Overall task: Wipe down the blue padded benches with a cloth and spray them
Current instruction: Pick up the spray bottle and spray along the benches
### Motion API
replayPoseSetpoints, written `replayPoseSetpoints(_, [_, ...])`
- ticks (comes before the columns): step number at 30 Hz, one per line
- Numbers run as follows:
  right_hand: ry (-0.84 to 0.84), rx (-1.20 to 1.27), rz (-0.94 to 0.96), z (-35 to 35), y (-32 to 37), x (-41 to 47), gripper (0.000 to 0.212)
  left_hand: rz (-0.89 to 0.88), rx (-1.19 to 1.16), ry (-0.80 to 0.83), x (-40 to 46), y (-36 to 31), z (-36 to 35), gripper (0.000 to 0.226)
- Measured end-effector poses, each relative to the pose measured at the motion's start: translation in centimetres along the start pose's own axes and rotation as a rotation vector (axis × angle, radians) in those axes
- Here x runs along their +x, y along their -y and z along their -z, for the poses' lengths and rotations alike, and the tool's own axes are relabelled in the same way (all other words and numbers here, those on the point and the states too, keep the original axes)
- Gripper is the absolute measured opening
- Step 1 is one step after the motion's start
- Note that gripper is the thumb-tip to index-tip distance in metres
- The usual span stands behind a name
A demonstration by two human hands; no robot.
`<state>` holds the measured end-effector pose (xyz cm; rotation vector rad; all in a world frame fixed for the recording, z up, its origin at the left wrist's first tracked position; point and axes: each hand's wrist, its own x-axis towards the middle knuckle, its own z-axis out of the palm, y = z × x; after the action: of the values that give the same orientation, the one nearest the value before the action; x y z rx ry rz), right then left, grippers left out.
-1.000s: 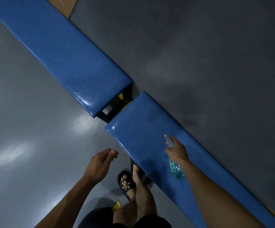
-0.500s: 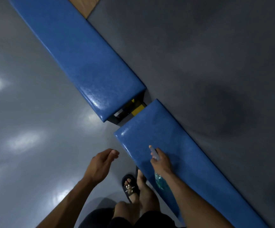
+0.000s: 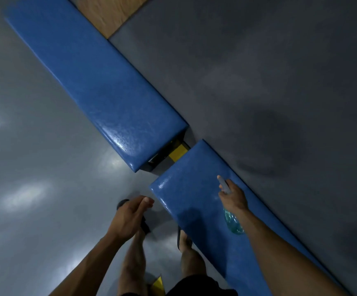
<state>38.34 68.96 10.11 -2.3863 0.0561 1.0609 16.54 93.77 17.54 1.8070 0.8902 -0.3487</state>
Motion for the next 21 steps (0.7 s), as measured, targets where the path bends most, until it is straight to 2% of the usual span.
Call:
replayPoseSetpoints(4, [0.086,0.045,0.039,-3.7,1.7,-1.1,0.021,-0.02,0.013,0.029,1.8,0.7,3.0,0.037])
replayPoseSetpoints(7, [0.116,-0.041,0.11,-7.5,4.9,-1.9,0.025,-0.02,0.007,0.016,2.9,2.0,6.4,0.031])
replayPoseSetpoints(13, [0.047,-0.225,0.254,-15.2,14.0,-3.9,0.018,-0.032,0.053,-0.005,4.6,5.8,14.0,0.031])
replayPoseSetpoints(18, [0.09,-0.202,0.182,-19.5,17.5,-4.0,0.031,-0.034,0.058,-0.02,6.1,7.7,18.8,0.033])
replayPoseSetpoints(21, [0.064,-0.204,0.128,-20.5,18.2,-4.2,0.021,-0.035,0.06,-0.006,6.5,8.5,20.8,0.035])
